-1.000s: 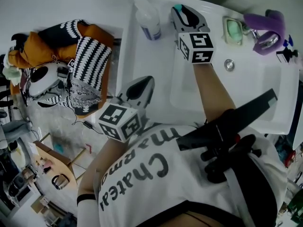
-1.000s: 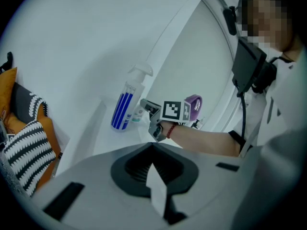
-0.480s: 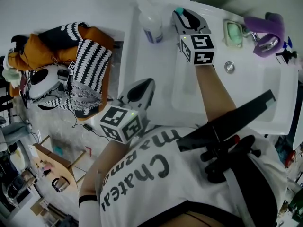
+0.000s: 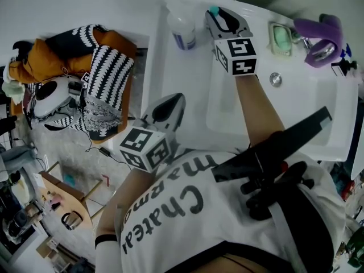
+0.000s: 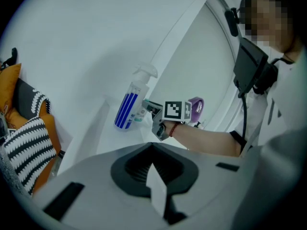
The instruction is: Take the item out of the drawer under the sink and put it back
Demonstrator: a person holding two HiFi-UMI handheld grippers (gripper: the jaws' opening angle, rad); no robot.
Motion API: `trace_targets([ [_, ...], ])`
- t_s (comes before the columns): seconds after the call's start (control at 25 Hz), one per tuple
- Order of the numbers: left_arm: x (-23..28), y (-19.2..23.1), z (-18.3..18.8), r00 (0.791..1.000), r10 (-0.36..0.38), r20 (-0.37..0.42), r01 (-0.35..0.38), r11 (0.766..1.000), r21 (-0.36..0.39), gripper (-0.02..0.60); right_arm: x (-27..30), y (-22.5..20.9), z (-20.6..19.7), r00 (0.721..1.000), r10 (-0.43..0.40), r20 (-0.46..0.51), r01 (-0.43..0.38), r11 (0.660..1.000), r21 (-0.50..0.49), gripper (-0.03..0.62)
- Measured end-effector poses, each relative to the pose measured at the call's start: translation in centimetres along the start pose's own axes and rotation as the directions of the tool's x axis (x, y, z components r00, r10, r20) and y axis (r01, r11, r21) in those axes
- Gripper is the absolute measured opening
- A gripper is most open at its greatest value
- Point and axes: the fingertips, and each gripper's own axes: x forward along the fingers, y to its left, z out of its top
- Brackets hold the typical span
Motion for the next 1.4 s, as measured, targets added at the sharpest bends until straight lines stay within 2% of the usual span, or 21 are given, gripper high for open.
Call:
trace_targets([
  [0.2, 0.0, -0.1, -0.1, 1.0, 0.003, 0.0, -0.003, 1.0, 0.001, 0.009, -0.1, -0.1, 0.4, 1.0, 0.001, 0.013, -0.001, 1.0, 0.007, 0.11],
  [0.64, -0.5, -0.5, -0.3, 1.0, 0.009, 0.009, -0.01, 1.0, 0.005, 0.009, -0.6, 0.6, 1.2, 0.999, 0.032, 0.036, -0.033, 0.999, 0.021, 0.166],
  [1.04, -1.1, -0.9, -0.5, 1.0, 0.014, 0.025, -0.014, 1.0, 0.005, 0.009, -1.2, -0.3, 2.0, 0.998, -0.006, 0.055, 0.004, 0.999, 0.047, 0.18],
  [1.4, -2.2, -1.8, -0.8, 0.999, -0.001, 0.05, 0.0, 1.0, 0.021, 0.009, -3.9, -2.6, 4.9, 0.985, -0.081, 0.152, 0.06, 0.988, 0.14, 0.177],
])
